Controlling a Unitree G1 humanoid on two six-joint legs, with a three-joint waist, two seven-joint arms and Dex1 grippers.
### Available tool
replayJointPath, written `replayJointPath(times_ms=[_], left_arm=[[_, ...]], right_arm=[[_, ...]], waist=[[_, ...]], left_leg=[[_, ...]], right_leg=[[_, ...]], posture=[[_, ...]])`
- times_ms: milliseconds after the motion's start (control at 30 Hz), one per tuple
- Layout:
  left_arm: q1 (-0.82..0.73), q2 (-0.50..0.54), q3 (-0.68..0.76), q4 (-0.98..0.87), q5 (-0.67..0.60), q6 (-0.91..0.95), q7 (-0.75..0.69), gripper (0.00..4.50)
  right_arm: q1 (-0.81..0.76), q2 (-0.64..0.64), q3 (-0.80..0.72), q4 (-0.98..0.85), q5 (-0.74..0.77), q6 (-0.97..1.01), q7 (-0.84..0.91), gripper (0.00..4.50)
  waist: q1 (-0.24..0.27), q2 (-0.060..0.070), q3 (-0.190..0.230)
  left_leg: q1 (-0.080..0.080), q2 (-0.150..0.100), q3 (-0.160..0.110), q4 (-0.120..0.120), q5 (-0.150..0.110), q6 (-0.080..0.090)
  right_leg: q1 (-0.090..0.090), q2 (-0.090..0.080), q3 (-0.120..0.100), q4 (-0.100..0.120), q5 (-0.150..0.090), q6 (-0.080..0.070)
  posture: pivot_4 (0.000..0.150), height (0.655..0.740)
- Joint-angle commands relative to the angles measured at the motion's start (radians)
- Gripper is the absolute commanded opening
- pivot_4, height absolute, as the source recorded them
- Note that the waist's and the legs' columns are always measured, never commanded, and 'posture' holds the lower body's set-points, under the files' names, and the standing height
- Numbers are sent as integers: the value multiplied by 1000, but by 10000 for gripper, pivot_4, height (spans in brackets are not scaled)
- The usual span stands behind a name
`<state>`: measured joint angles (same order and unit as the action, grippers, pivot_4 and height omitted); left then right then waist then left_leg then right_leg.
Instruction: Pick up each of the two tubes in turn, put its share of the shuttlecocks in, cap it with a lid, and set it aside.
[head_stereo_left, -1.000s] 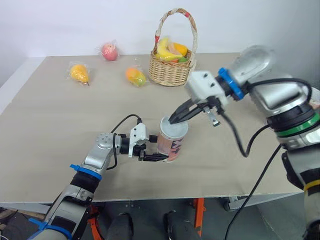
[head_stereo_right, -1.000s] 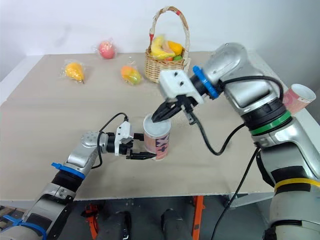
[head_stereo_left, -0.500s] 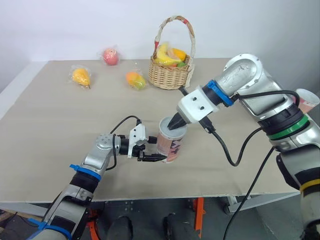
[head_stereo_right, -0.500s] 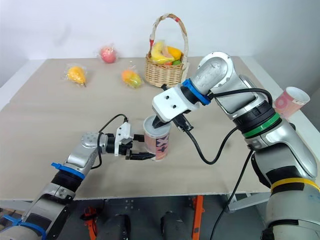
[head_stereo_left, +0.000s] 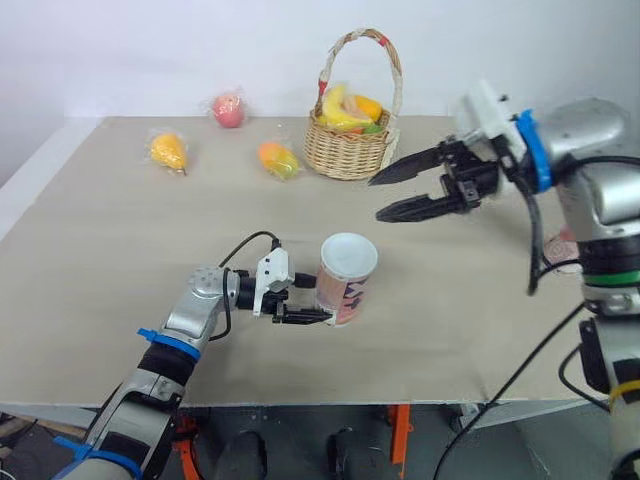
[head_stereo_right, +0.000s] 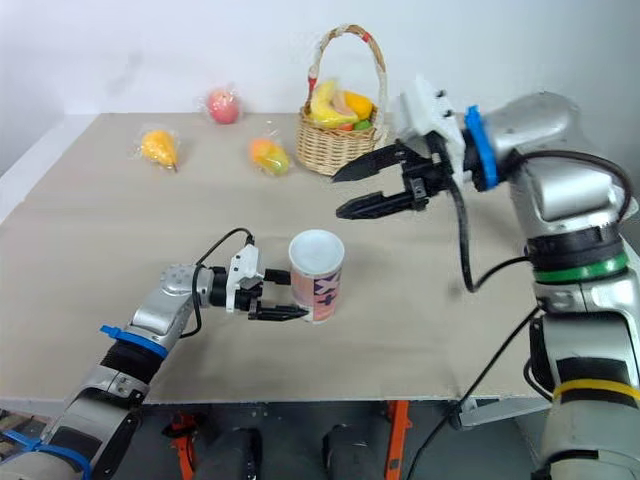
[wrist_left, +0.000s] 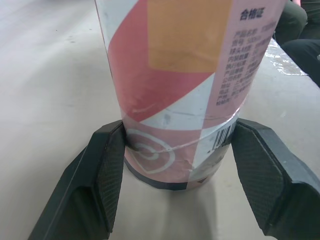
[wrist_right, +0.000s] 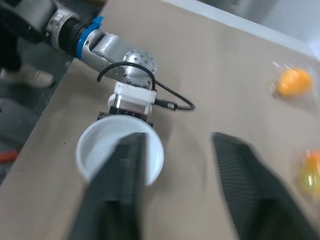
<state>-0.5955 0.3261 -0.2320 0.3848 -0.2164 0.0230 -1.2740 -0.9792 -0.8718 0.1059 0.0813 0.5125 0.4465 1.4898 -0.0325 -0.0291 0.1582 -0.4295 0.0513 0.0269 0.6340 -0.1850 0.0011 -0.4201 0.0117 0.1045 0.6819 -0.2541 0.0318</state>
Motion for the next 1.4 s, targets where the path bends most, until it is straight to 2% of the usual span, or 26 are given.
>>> replayJointPath(times_ms=[33,67,200,333,433,633,933,1167,1333,1400], left_arm=[[-7,9,-3,21,10,4,-4,31667],[-9,11,-2,24,10,3,-7,31667],[-22,15,-5,36,11,1,-19,31667],[-34,15,-5,45,12,1,-26,31667],[-41,15,-7,49,15,1,-34,31667],[-49,17,-3,47,16,3,-40,31667],[-87,-3,-9,82,27,-7,-49,31667],[-74,16,6,64,24,-5,-49,31667],[-21,58,71,-16,-43,62,-37,31667],[-18,63,96,-49,-90,118,-39,37163]], right_arm=[[114,-45,-144,-114,64,64,-75,42582],[156,-53,-166,-139,67,76,-98,44778],[386,-39,-265,-264,114,148,-214,44778],[562,41,-227,-346,69,139,-341,44778],[622,110,-168,-344,10,114,-424,44778],[650,200,-74,-346,-27,96,-472,44778],[592,299,28,-298,-80,30,-465,44778],[532,368,57,-206,-123,-36,-464,44778],[527,379,59,-169,-130,-57,-453,44778],[526,380,56,-166,-127,-59,-450,45000]], waist=[[-1,2,0],[0,2,0],[-1,2,0],[-10,2,0],[-14,2,0],[-14,2,0],[-14,1,0],[-14,1,0],[-16,1,0],[-15,1,0]], left_leg=[[0,0,0,0,-1,0],[-1,-1,0,0,-1,0],[-1,-1,-1,1,-1,0],[0,-1,-1,2,-1,0],[0,-1,-1,3,0,-1],[0,-2,0,4,0,-1],[0,-2,0,4,0,-1],[-1,-2,-1,4,0,-1],[-1,-2,-1,3,0,-1],[-1,-1,-1,2,0,-1]], right_leg=[[0,0,0,0,0,0],[-2,0,1,0,-1,0],[-1,0,0,0,-2,3],[1,1,1,0,-4,10],[1,1,2,0,-2,11],[1,0,3,0,-1,12],[1,0,3,0,-1,12],[1,1,3,0,-2,12],[1,1,3,-1,-2,12],[0,1,3,0,-3,11]], posture=[[1500,7400],[1500,7400],[1500,7400],[1500,7400],[1500,7400],[1500,7400],[1500,7400],[1500,7400],[1500,7400],[1500,7400]])
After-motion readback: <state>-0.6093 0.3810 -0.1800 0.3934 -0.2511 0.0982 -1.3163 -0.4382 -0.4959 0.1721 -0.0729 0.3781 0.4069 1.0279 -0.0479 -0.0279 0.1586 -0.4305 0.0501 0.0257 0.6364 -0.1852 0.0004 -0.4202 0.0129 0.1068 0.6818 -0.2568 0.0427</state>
